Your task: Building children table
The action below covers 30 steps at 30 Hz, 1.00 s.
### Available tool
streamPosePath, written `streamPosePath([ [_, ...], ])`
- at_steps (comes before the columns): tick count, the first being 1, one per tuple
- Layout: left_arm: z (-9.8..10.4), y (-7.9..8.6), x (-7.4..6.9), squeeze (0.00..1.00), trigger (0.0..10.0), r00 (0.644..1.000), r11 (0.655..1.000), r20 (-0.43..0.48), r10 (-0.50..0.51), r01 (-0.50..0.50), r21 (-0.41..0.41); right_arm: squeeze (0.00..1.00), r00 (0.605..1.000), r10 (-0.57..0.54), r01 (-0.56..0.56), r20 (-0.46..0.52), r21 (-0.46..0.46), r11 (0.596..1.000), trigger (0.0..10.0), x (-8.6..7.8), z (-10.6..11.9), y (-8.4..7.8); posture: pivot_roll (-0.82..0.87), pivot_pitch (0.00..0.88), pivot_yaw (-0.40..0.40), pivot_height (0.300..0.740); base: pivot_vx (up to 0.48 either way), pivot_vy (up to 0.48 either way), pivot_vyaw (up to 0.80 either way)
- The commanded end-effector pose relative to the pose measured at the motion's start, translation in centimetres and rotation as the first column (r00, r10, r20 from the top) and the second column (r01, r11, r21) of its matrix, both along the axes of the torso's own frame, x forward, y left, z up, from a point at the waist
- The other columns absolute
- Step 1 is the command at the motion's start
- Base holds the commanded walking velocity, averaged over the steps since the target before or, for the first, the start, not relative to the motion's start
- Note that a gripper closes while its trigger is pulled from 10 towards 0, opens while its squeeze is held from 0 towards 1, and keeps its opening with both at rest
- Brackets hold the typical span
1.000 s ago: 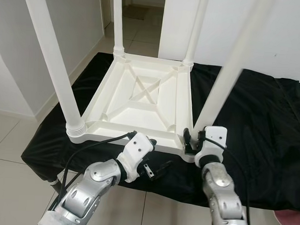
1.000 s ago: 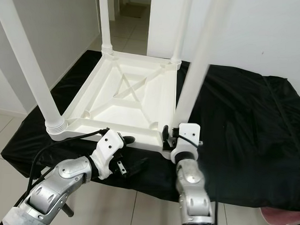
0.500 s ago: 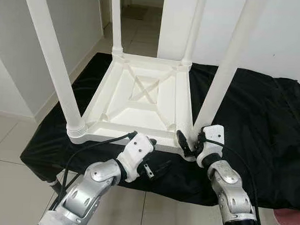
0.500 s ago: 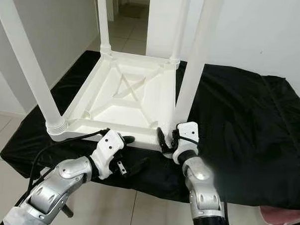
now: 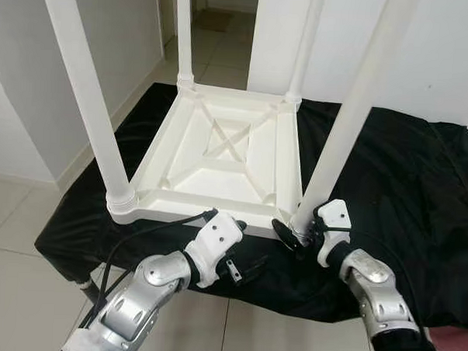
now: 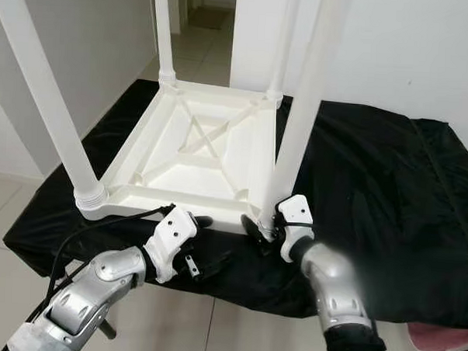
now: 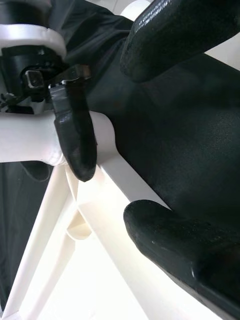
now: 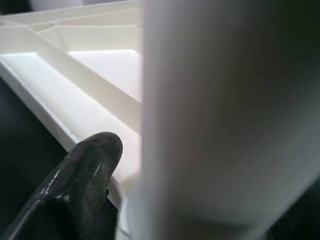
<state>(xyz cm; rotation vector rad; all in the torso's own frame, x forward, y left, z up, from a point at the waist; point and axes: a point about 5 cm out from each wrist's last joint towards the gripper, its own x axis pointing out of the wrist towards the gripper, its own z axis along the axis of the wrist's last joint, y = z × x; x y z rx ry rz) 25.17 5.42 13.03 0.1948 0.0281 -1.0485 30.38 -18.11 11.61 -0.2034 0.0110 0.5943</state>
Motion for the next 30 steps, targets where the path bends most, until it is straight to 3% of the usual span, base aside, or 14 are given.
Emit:
streamPosePath([
  [1,0.1,0.0,0.1,0.0,10.0,0.999,0.999,0.008,-0.031,0.031,0.019,0.0,0.999,0.038,-0.037,0.014,-0.024,0.999,9.2,0.7,0.3,-0.2,0.02,0.0,0.02,0.74,0.0,0.0,0.0],
  [6,0.3,-0.1,0.3,0.0,10.0,0.999,0.999,0.014,-0.035,0.035,0.019,0.0,0.997,0.065,-0.064,0.033,-0.048,0.997,9.4,2.0,1.2,-0.3,0.02,0.0,0.021,0.74,0.0,0.0,0.0],
  [7,0.3,-0.1,0.3,0.0,10.0,0.999,0.999,0.018,-0.035,0.034,0.019,0.0,0.996,0.086,-0.083,0.038,-0.058,0.995,6.8,2.2,1.3,0.0,0.02,0.0,0.019,0.74,0.0,0.0,0.0],
  [9,0.4,-0.2,0.4,0.0,10.0,0.999,0.999,0.02,-0.033,0.033,0.018,0.0,0.994,0.104,-0.102,0.039,-0.058,0.993,6.7,2.3,1.4,0.2,0.02,0.0,0.019,0.74,0.0,0.0,0.0],
  [10,0.4,-0.2,0.5,0.0,10.0,0.999,0.999,0.022,-0.031,0.03,0.016,0.0,0.992,0.12,-0.117,0.039,-0.062,0.991,4.3,2.3,1.4,0.4,0.02,0.0,0.013,0.74,0.0,0.0,0.0],
  [12,0.5,-0.2,0.5,0.0,10.0,0.999,0.999,0.023,-0.029,0.028,0.015,0.0,0.991,0.127,-0.124,0.04,-0.063,0.99,4.3,2.3,1.3,0.5,0.02,0.0,0.013,0.74,0.0,0.0,0.0],
  [13,0.4,-0.2,0.5,0.0,10.0,0.999,1.0,0.023,-0.026,0.026,0.014,0.0,0.99,0.137,-0.135,0.039,-0.061,0.989,1.0,2.3,1.3,0.6,0.03,0.0,0.011,0.74,0.0,0.0,0.0],
  [16,0.4,-0.3,0.4,0.0,10.0,1.0,1.0,0.021,-0.023,0.023,0.01,0.0,0.989,0.145,-0.143,0.04,-0.061,0.988,0.0,2.3,1.3,0.6,0.03,0.0,0.007,0.74,0.0,0.0,0.0],
  [21,0.3,-0.4,0.2,0.0,10.0,1.0,1.0,0.015,-0.021,0.021,0.009,0.0,0.984,0.176,-0.175,0.022,-0.048,0.983,0.0,2.1,0.9,0.7,0.02,0.0,0.003,0.74,0.0,0.0,0.0],
  [22,0.3,-0.5,0.1,0.0,10.0,1.0,1.0,0.013,-0.02,0.02,0.006,0.0,0.983,0.181,-0.181,0.013,-0.031,0.983,0.0,1.8,0.7,0.7,0.02,0.0,-0.007,0.74,0.0,0.0,0.0],
  [23,0.3,-0.5,0.1,0.0,10.0,1.0,1.0,0.011,-0.019,0.019,0.004,0.0,0.985,0.172,-0.172,0.012,-0.019,0.985,4.9,1.7,0.6,0.8,0.02,0.0,-0.007,0.74,0.0,0.0,0.0],
  [24,0.3,-0.5,0.1,0.0,10.0,1.0,1.0,0.011,-0.019,0.019,0.004,0.0,0.985,0.172,-0.172,0.012,-0.019,0.985,4.9,1.7,0.6,0.8,0.02,0.0,-0.007,0.74,0.0,0.0,0.0],
  [25,0.3,-0.5,0.0,0.0,10.0,1.0,1.0,0.008,-0.02,0.02,0.002,0.0,0.987,0.16,-0.16,0.007,0.006,0.987,10.0,1.4,0.5,0.9,0.01,0.0,-0.007,0.74,0.0,0.0,0.0],
  [30,0.1,-0.6,-0.2,0.0,10.0,1.0,1.0,0.0,-0.025,0.025,0.002,0.0,0.996,0.087,-0.088,0.02,0.059,0.994,10.0,0.9,0.8,1.3,0.0,0.0,-0.01,0.74,0.0,0.0,0.0],
])
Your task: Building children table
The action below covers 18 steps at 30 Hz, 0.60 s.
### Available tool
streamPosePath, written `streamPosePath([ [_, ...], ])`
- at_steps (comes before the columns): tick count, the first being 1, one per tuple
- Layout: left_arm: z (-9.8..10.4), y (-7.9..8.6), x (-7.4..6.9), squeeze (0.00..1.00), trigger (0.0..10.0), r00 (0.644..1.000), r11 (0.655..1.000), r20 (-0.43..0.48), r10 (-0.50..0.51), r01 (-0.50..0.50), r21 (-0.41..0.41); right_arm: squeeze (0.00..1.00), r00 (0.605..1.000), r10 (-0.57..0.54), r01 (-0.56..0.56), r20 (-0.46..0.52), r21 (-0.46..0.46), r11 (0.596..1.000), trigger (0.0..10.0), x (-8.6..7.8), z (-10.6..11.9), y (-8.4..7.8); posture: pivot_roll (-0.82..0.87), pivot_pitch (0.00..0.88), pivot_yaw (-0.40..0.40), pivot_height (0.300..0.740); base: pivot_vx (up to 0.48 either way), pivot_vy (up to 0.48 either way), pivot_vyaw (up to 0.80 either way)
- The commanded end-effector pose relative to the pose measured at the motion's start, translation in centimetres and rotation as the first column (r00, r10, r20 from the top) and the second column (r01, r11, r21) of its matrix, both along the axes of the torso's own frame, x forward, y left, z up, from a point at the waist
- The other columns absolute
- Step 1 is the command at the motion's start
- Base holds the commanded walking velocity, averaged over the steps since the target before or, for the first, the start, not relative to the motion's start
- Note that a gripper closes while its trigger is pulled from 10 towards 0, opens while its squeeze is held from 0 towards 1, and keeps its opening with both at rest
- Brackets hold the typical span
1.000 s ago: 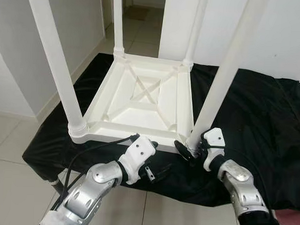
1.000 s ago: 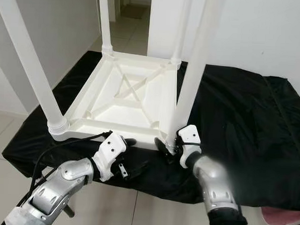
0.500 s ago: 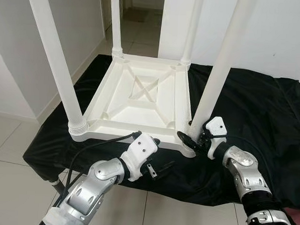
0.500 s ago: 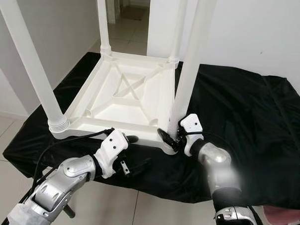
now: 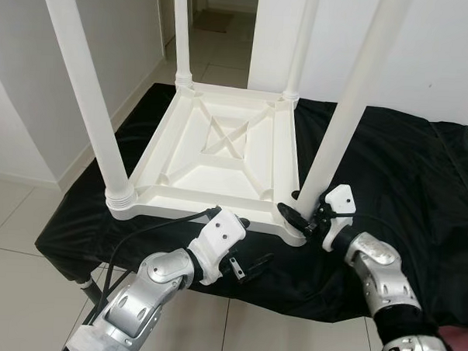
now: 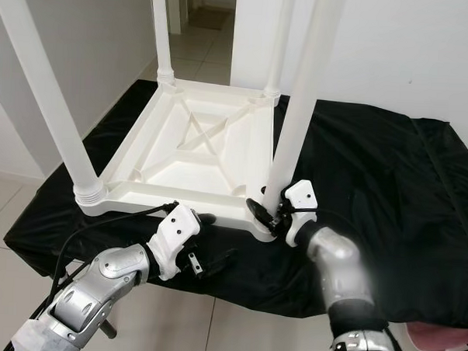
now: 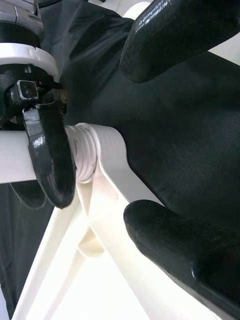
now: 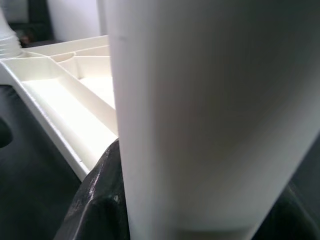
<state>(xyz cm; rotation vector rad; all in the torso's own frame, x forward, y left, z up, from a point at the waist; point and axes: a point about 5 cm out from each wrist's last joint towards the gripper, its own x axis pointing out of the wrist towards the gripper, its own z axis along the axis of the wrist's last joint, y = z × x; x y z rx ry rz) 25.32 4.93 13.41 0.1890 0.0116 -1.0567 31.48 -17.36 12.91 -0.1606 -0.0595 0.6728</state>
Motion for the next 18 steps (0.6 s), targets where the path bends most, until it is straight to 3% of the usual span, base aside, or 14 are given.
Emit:
streamPosePath([
  [1,-0.4,-0.1,-0.4,0.0,10.0,1.0,1.0,-0.014,-0.018,0.018,0.015,0.0,0.999,-0.045,0.045,-0.022,0.006,0.999,10.0,-0.3,-0.4,0.6,0.0,0.0,-0.008,0.74,0.0,0.0,0.0],
  [2,-0.4,-0.1,-0.5,0.0,10.0,1.0,1.0,-0.016,-0.021,0.021,0.016,0.0,0.994,-0.111,0.111,-0.021,0.002,0.994,10.0,-0.4,-0.5,0.6,-0.01,0.0,-0.004,0.74,0.0,0.0,0.0],
  [4,-0.4,-0.1,-0.5,0.0,10.0,1.0,1.0,-0.016,-0.021,0.021,0.016,0.0,0.994,-0.111,0.111,-0.021,0.002,0.994,10.0,-0.4,-0.5,0.6,-0.01,0.0,-0.004,0.74,0.0,0.0,0.0],
  [6,-0.4,-0.3,-0.5,0.0,10.0,0.999,0.999,-0.022,-0.031,0.031,0.01,0.0,0.975,-0.224,0.224,-0.011,0.017,0.974,10.0,-1.0,-0.5,0.9,-0.02,0.005,0.003,0.74,0.0,0.0,0.0],
  [9,-0.3,-0.4,-0.6,0.0,10.0,0.999,0.999,-0.025,-0.035,0.035,0.006,0.0,0.965,-0.262,0.262,-0.012,0.022,0.965,10.0,-1.3,-0.5,1.0,-0.02,0.006,0.004,0.74,0.0,0.0,0.0],
  [13,-0.3,-0.5,-0.7,0.0,10.0,0.998,0.999,-0.03,-0.047,0.047,0.004,0.0,0.884,-0.462,0.467,-0.064,0.119,0.876,10.0,-2.3,-0.7,1.7,-0.03,0.016,0.014,0.74,0.0,0.0,0.0],
  [16,-0.3,-0.5,-0.7,0.0,10.0,0.998,0.999,-0.03,-0.049,0.049,0.005,0.0,0.857,-0.51,0.515,-0.076,0.132,0.847,10.0,-2.4,-0.8,1.8,-0.03,0.019,0.013,0.74,0.0,0.0,0.0],
  [18,-0.3,-0.5,-0.6,0.0,10.0,0.998,0.999,-0.031,-0.05,0.05,0.006,0.0,0.785,-0.611,0.619,-0.104,0.162,0.768,10.0,-2.4,-0.8,2.0,-0.03,0.025,0.011,0.74,0.0,0.0,0.0],
])
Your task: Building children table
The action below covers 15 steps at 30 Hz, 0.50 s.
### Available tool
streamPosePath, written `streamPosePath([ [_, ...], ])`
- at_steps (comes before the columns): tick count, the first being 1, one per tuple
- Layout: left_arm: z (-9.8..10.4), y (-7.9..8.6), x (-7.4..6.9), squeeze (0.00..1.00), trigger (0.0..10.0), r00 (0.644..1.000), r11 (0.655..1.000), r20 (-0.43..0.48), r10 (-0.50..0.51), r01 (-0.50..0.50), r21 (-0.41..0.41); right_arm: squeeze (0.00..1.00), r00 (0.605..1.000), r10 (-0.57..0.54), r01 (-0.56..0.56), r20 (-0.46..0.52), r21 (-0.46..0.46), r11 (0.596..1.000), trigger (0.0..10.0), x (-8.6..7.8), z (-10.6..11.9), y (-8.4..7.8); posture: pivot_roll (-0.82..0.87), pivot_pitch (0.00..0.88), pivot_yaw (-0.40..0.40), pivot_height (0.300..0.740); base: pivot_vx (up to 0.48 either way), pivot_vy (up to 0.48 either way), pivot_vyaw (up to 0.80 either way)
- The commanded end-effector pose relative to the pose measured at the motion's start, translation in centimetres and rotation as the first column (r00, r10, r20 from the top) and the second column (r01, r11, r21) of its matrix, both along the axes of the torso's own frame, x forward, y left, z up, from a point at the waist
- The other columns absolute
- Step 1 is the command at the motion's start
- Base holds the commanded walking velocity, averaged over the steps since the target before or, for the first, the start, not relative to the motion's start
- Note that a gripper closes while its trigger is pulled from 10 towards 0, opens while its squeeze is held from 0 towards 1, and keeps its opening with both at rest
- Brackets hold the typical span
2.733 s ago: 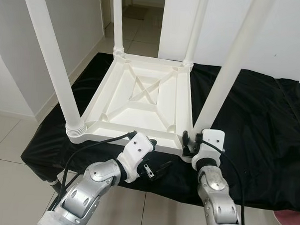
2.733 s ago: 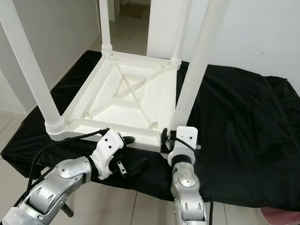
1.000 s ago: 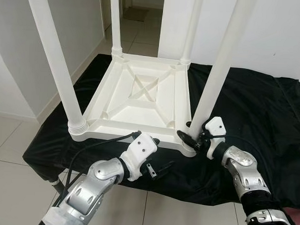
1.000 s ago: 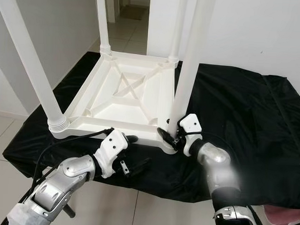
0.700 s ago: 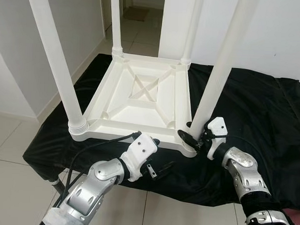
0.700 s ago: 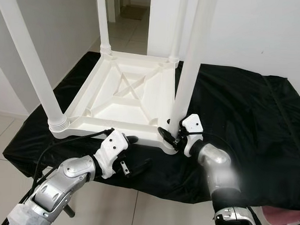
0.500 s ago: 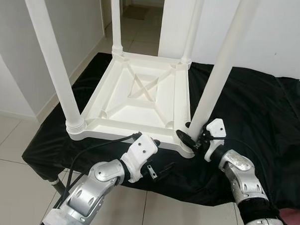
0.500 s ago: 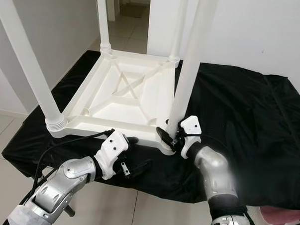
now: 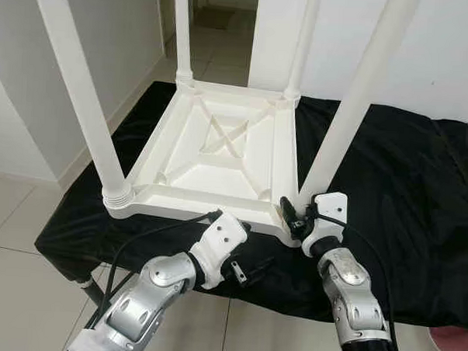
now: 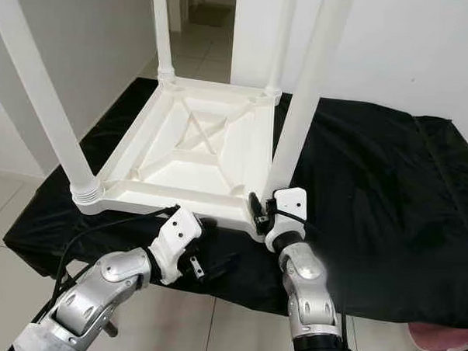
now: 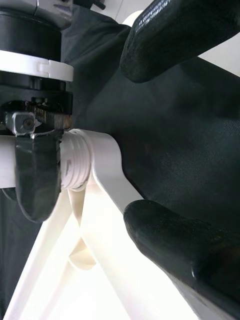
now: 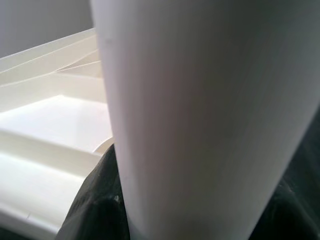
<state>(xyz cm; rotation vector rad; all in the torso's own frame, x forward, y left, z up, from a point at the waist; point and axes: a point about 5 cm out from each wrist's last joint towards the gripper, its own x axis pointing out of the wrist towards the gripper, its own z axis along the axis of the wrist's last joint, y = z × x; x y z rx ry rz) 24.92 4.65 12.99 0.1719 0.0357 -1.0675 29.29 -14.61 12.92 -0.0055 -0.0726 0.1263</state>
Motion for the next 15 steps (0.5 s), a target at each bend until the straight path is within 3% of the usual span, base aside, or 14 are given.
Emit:
streamPosePath([
  [1,0.1,-0.2,-0.2,0.0,10.0,0.999,0.999,-0.002,-0.042,0.042,0.008,0.0,0.991,-0.121,0.123,-0.053,0.028,0.992,10.0,-0.2,-0.8,-0.8,-0.03,0.025,0.011,0.74,0.0,0.0,0.0],
  [3,0.1,-0.2,-0.2,0.0,10.0,0.999,0.999,-0.004,-0.041,0.041,0.007,0.0,0.975,-0.209,0.213,-0.068,0.058,0.975,10.0,-0.2,-0.8,-0.3,-0.02,0.029,0.008,0.74,0.0,0.0,0.0],
  [15,0.2,0.0,-0.4,0.0,10.0,0.999,0.999,-0.005,-0.037,0.038,0.01,0.0,0.944,-0.319,0.325,-0.083,0.077,0.943,10.0,-0.9,-0.3,0.9,-0.02,0.022,0.0,0.74,0.0,0.0,0.0],
])
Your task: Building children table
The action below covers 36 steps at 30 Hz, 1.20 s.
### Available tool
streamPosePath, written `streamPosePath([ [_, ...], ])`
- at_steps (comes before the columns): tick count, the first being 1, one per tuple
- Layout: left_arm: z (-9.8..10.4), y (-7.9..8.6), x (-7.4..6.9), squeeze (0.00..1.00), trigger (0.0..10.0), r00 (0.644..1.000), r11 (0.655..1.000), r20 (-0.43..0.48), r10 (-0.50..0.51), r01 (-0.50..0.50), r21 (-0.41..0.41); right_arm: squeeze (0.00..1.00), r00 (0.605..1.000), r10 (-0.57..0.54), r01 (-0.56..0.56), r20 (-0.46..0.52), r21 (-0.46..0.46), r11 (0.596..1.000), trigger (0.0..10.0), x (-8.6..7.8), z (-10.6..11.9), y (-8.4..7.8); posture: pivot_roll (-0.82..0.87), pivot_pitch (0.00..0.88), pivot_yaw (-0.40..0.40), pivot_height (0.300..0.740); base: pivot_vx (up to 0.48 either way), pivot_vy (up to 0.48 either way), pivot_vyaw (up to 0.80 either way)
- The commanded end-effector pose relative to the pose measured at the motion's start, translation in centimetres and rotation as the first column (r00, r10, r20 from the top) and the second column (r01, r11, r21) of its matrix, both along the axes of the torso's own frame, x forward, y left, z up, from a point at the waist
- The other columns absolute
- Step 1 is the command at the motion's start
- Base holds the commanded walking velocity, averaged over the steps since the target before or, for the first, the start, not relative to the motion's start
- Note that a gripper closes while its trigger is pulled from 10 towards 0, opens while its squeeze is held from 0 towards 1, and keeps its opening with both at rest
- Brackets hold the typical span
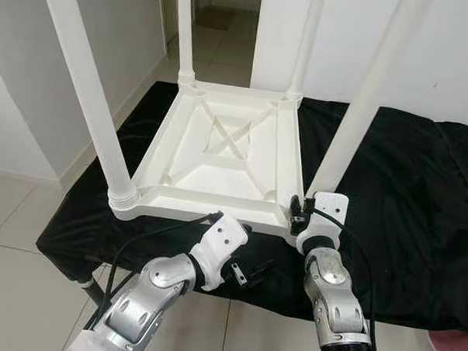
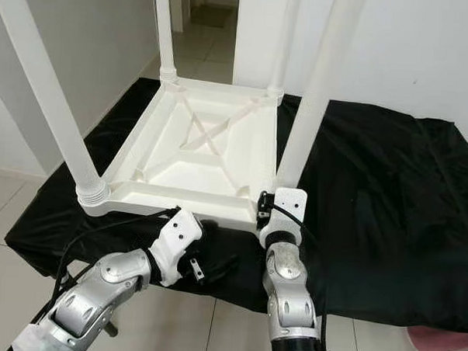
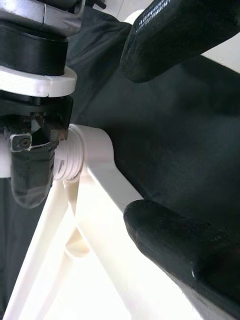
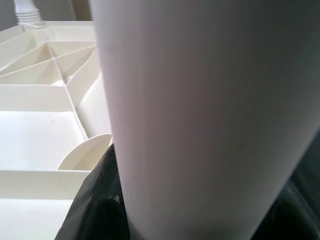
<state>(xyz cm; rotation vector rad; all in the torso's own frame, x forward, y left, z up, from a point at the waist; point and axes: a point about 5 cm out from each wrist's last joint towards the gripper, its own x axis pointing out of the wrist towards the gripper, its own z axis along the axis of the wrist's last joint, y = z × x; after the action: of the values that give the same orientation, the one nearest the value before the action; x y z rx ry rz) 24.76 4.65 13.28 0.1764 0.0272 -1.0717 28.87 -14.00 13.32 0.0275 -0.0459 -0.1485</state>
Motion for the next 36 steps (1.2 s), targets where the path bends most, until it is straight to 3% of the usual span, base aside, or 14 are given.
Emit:
streamPosePath([
  [1,-0.1,0.0,-0.1,0.0,10.0,0.999,0.999,-0.012,-0.029,0.03,0.012,0.0,0.998,-0.05,0.051,-0.036,0.053,0.997,10.0,-0.5,-0.7,0.2,-0.02,0.022,0.0,0.74,0.0,0.0,0.0],
  [3,0.0,0.1,0.2,0.0,10.0,1.0,1.0,-0.009,-0.025,0.025,0.012,0.0,0.999,-0.031,0.032,-0.012,0.063,0.997,10.0,-0.7,-0.3,0.1,-0.02,0.021,0.001,0.74,0.0,0.0,0.0],
  [4,0.1,0.1,0.3,0.0,10.0,1.0,1.0,-0.007,-0.025,0.025,0.012,0.15,1.0,-0.025,0.026,-0.007,0.057,0.998,10.0,-0.8,-0.2,0.1,-0.03,0.021,0.003,0.74,0.0,0.0,0.0],
  [5,0.1,0.1,0.3,0.0,10.0,1.0,1.0,-0.007,-0.025,0.025,0.012,0.15,1.0,-0.025,0.026,-0.007,0.057,0.998,10.0,-0.8,-0.2,0.1,-0.03,0.021,0.003,0.74,0.0,0.0,0.0],
  [6,0.1,0.0,0.4,0.0,10.0,1.0,1.0,-0.002,-0.026,0.026,0.013,0.71,1.0,-0.019,0.018,0.003,0.06,0.998,10.0,-0.8,-0.1,0.1,-0.03,0.022,0.006,0.74,0.0,0.0,0.0],
  [7,0.2,0.0,0.5,0.0,10.0,1.0,1.0,0.0,-0.027,0.027,0.012,1.0,1.0,-0.002,0.001,0.018,0.074,0.997,10.0,-0.9,0.1,0.1,-0.03,0.023,0.003,0.74,0.0,0.0,0.0],
  [13,0.6,-0.2,0.6,0.0,10.0,0.999,0.999,0.005,-0.035,0.035,0.0,1.0,0.999,0.008,-0.011,0.045,0.057,0.998,10.0,-1.0,0.8,-0.5,-0.04,0.024,0.008,0.74,0.0,0.0,0.0],
  [17,0.6,-0.1,0.7,0.0,10.0,0.999,0.999,0.008,-0.038,0.038,0.007,1.0,0.987,0.146,-0.152,0.069,0.087,0.985,10.0,-0.9,1.0,-0.9,-0.04,0.019,0.014,0.74,0.0,0.0,0.0],
  [18,0.8,0.0,0.6,0.0,10.0,0.999,0.999,0.01,-0.045,0.045,0.003,0.0,0.963,0.256,-0.261,0.086,0.065,0.963,10.0,-1.0,1.2,-1.2,-0.04,0.011,0.023,0.74,0.0,0.0,0.0],
  [22,1.0,-0.1,0.5,0.0,10.0,0.999,0.999,0.01,-0.049,0.049,-0.001,0.0,0.953,0.289,-0.295,0.091,0.063,0.953,10.0,-1.1,1.3,-1.3,-0.03,0.013,0.021,0.74,0.0,0.0,0.0],
  [27,1.0,0.0,0.6,0.0,10.0,0.999,0.999,0.007,-0.051,0.051,-0.009,0.0,0.919,0.386,-0.382,0.079,-0.064,0.922,10.0,-0.7,1.2,-2.8,-0.03,0.013,0.026,0.74,0.0,0.0,0.0],
  [30,1.1,-0.1,0.5,0.0,10.0,0.999,0.998,0.006,-0.053,0.053,-0.016,0.0,0.888,0.457,-0.451,0.052,-0.101,0.887,10.0,-0.5,1.0,-3.2,-0.03,0.007,0.028,0.74,0.0,0.0,0.0],
  [32,1.1,-0.1,0.5,0.0,10.0,0.999,0.998,0.008,-0.052,0.053,-0.022,0.0,0.829,0.559,-0.553,0.004,-0.143,0.821,10.0,-0.1,0.7,-3.4,-0.05,0.001,0.036,0.74,0.0,0.0,0.0],
  [36,1.1,-0.1,0.6,0.0,10.0,0.999,0.999,0.01,-0.05,0.05,-0.021,0.0,0.807,0.59,-0.584,-0.014,-0.159,0.796,10.0,0.1,0.6,-3.4,-0.05,0.001,0.036,0.74,0.0,0.0,0.0],
])
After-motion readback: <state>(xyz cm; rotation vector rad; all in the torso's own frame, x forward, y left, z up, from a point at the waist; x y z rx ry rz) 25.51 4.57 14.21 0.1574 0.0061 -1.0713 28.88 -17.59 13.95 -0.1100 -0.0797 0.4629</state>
